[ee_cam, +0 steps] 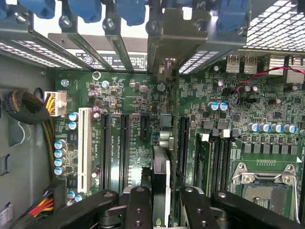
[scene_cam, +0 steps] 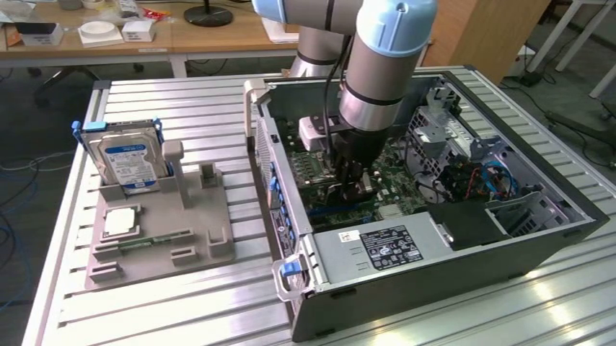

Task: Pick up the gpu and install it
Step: 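Insert the gpu into the slot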

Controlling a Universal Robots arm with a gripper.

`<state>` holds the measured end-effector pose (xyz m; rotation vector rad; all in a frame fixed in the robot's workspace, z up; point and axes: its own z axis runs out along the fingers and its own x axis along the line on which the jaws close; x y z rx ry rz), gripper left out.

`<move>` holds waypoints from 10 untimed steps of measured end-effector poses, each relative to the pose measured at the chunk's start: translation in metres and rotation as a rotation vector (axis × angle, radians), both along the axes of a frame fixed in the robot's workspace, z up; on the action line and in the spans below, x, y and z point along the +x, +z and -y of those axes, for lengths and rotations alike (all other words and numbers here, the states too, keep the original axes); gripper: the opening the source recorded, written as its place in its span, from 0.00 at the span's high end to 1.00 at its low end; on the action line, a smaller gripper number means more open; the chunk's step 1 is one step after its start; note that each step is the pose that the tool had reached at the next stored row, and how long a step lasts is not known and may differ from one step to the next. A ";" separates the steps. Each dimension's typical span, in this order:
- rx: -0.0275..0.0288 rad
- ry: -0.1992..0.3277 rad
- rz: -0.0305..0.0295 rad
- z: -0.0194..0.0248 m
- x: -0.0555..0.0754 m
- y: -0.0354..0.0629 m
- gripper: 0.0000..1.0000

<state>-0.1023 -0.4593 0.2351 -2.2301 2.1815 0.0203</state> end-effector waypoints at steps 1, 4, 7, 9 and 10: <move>0.0000 0.000 0.0000 0.0000 0.000 0.0000 0.73; 0.0001 0.000 0.0001 0.0000 0.000 -0.0007 0.73; -0.0002 0.000 -0.0001 0.0000 0.000 -0.0022 0.73; -0.0002 0.000 -0.0001 0.0000 0.000 -0.0022 0.73; -0.0001 0.000 -0.0001 0.0000 0.000 -0.0022 0.73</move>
